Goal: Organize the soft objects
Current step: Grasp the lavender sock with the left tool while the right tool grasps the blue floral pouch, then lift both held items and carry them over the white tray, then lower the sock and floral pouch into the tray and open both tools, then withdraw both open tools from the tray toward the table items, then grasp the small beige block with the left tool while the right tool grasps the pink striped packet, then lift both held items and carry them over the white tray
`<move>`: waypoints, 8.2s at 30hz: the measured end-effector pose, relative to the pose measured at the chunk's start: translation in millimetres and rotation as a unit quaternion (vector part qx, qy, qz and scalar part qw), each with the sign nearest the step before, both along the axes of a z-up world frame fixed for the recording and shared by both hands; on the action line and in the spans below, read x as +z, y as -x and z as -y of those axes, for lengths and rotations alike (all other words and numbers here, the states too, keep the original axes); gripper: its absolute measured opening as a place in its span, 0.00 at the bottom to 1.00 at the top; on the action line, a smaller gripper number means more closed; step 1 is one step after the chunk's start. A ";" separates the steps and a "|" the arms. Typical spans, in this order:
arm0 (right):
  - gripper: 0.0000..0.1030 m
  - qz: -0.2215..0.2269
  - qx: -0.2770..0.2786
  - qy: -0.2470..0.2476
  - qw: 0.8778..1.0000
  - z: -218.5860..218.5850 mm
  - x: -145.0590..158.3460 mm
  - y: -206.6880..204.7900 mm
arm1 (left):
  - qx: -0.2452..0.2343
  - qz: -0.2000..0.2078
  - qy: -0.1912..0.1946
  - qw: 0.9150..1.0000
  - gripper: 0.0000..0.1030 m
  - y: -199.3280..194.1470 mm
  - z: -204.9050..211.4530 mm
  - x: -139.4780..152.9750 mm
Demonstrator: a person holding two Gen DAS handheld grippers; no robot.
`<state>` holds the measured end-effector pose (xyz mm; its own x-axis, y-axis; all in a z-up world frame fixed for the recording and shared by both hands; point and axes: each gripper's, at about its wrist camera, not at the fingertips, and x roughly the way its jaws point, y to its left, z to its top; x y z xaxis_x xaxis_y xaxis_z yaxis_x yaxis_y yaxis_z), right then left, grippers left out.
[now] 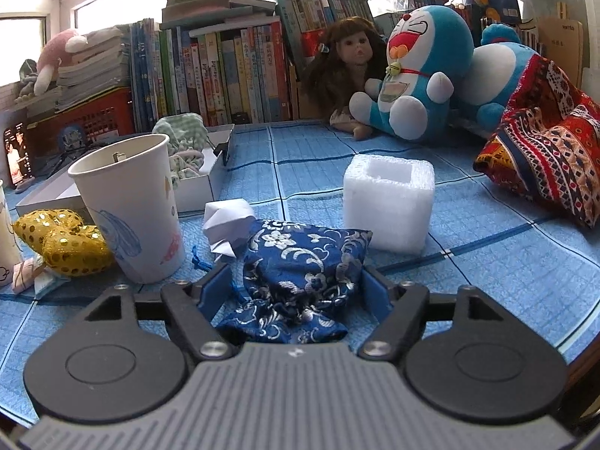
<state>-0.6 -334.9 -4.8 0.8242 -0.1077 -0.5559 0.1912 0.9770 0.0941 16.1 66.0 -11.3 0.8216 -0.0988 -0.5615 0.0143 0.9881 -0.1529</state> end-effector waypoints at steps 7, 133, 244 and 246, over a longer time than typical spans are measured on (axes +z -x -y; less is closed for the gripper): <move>0.58 0.005 -0.005 0.004 1.000 -0.5 2.0 2.7 | 0.007 0.012 0.007 1.000 0.59 6.0 -2.4 5.6; 0.77 -0.139 0.149 -0.214 0.955 -77.0 107.4 -195.9 | -0.205 -0.183 0.055 0.960 0.76 -253.0 51.1 95.5; 0.28 0.042 0.275 0.001 0.961 -145.1 103.8 -60.5 | -0.149 0.057 -0.010 0.987 0.25 -35.1 -1.6 131.9; 0.28 0.025 0.270 -0.008 0.963 -143.9 111.7 -79.8 | -0.153 0.050 -0.013 0.987 0.25 -59.6 1.6 140.7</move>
